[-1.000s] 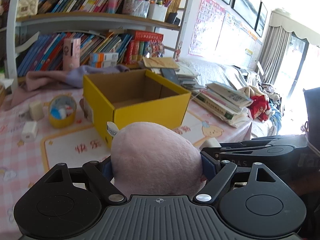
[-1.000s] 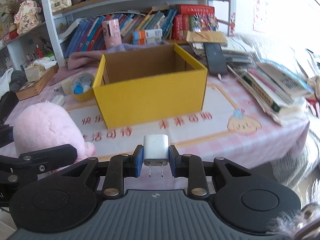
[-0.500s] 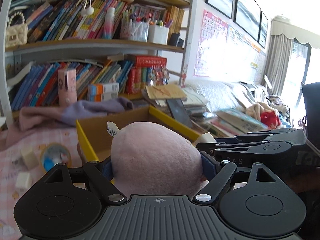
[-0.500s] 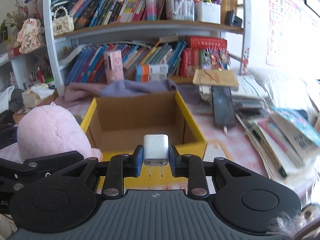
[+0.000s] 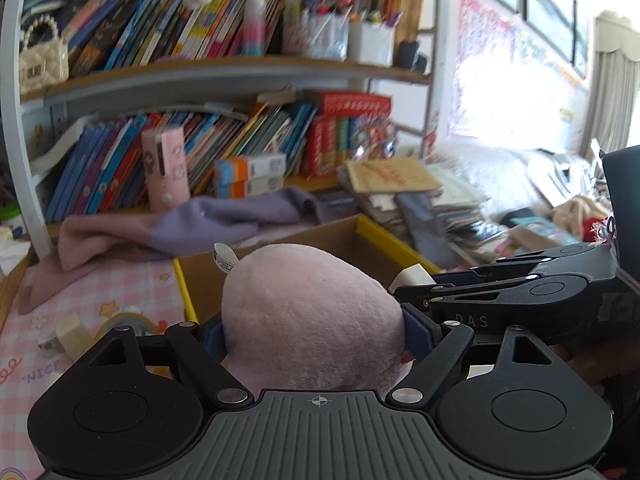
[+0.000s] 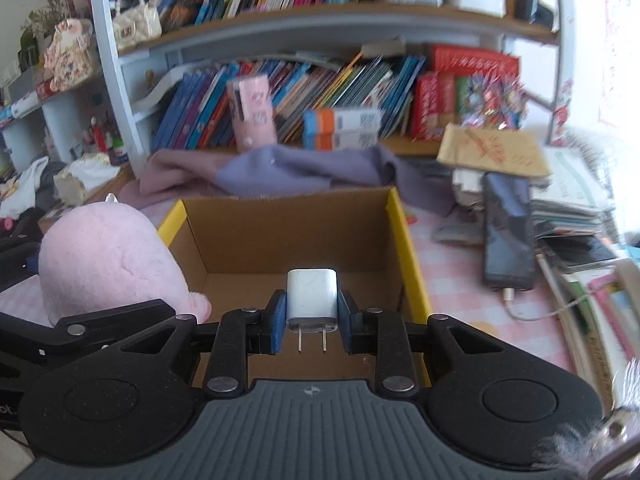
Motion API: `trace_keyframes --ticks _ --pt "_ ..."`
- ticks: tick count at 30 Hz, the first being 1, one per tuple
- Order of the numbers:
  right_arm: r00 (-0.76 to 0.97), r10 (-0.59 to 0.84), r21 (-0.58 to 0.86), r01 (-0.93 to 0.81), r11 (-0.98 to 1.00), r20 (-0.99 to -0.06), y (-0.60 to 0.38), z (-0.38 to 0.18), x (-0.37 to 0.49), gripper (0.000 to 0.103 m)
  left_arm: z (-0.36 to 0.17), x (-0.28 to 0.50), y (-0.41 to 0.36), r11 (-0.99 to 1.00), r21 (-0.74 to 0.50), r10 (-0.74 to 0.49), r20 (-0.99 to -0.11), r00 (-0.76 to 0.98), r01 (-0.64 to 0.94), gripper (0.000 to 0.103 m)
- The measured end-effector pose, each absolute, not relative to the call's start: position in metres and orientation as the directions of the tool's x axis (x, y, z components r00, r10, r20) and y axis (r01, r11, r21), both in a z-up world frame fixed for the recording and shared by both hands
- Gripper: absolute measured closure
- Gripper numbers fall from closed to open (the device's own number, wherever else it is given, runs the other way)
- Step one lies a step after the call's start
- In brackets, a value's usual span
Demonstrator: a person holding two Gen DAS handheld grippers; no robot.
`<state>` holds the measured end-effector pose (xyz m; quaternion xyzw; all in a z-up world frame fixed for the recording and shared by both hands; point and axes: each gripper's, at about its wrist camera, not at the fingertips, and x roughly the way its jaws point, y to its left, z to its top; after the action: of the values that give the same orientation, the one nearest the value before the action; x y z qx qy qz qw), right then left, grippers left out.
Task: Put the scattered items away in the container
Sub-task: 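Open the right tool to drop the plug into the box while the left tool drops the pig in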
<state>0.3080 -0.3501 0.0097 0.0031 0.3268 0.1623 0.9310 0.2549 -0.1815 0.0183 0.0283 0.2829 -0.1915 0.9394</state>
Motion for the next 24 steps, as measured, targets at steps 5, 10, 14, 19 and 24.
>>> trace_keyframes --ticks 5,10,14,19,24 --pt "0.683 0.339 0.089 -0.375 0.923 -0.647 -0.342 -0.008 0.342 0.078 0.004 0.287 -0.186 0.938 -0.024 -0.29 -0.6 0.746 0.345 0.018" --pt "0.612 0.337 0.103 -0.384 0.918 -0.716 -0.34 -0.03 0.365 0.078 -0.013 0.303 -0.194 0.942 -0.005 -0.255 -0.661 0.706 0.336 0.018" --pt "0.553 0.344 0.135 -0.384 0.914 -0.759 -0.341 -0.044 0.372 0.078 -0.023 0.306 -0.196 0.943 -0.002 -0.243 -0.687 0.684 0.333 0.018" --pt "0.548 0.345 0.129 -0.394 0.91 -0.762 -0.339 -0.047 0.373 0.078 -0.024 0.307 -0.199 0.943 0.024 -0.227 -0.684 0.693 0.333 0.018" --pt "0.552 0.342 0.12 -0.399 0.909 -0.761 -0.34 -0.047 0.373 0.078 -0.025 0.307 -0.2 0.944 0.045 -0.211 -0.68 0.703 0.327 0.015"
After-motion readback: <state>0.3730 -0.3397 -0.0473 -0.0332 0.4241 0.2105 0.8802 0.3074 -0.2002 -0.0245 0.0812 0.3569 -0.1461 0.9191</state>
